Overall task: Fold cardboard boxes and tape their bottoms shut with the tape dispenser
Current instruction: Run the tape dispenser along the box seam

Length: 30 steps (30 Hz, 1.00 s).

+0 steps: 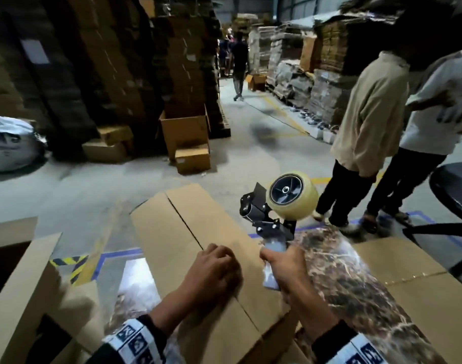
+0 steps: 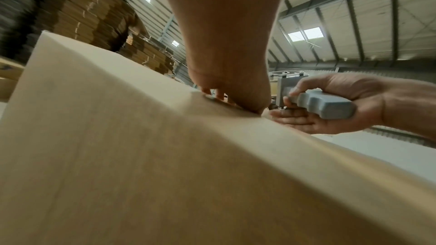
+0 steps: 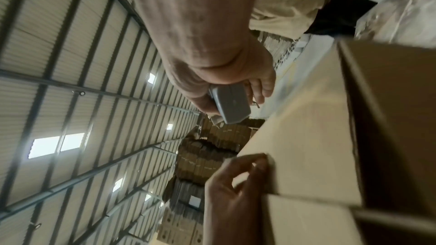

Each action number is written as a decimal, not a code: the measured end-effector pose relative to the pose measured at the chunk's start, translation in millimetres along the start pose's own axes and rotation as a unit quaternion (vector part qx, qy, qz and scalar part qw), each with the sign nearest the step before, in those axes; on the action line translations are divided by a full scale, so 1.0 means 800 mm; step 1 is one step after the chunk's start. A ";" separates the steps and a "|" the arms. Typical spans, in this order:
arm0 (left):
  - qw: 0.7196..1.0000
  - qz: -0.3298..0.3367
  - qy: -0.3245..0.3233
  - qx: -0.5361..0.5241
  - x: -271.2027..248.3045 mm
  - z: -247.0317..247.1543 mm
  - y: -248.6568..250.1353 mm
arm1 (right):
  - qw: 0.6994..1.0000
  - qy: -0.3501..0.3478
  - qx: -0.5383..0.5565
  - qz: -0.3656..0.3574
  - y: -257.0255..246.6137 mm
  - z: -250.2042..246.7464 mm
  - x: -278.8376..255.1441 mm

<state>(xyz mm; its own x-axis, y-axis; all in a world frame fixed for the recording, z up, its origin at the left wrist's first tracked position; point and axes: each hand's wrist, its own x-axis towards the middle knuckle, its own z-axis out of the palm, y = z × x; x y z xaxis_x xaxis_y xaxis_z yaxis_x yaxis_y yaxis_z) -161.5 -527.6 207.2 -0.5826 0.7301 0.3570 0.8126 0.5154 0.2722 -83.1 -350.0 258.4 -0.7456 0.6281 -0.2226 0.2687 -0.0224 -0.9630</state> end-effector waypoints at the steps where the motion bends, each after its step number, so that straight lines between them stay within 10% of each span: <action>1: 1.000 -0.010 0.028 -0.001 0.000 -0.002 -0.013 | 1.000 0.001 -0.001 0.000 0.000 0.019 -0.004; 6: 0.984 -0.160 0.067 0.043 0.009 -0.013 -0.122 | 1.000 0.011 -0.003 0.002 0.042 0.080 -0.007; 15: 0.913 -0.396 -0.056 0.076 0.051 -0.070 -0.309 | 0.998 0.026 -0.061 0.016 0.118 0.065 0.027; 30: 0.911 -0.358 -0.070 0.191 0.133 -0.116 -0.226 | 0.998 0.043 0.056 0.000 0.076 -0.046 0.044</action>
<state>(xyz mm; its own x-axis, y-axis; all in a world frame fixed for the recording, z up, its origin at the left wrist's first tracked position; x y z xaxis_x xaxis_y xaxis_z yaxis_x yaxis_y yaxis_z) -371.6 -584.6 279.2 -0.9797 0.1811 0.0860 0.1859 0.9813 0.0509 -70.4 -300.7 197.3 -0.6899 0.6918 -0.2132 0.1954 -0.1056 -0.9750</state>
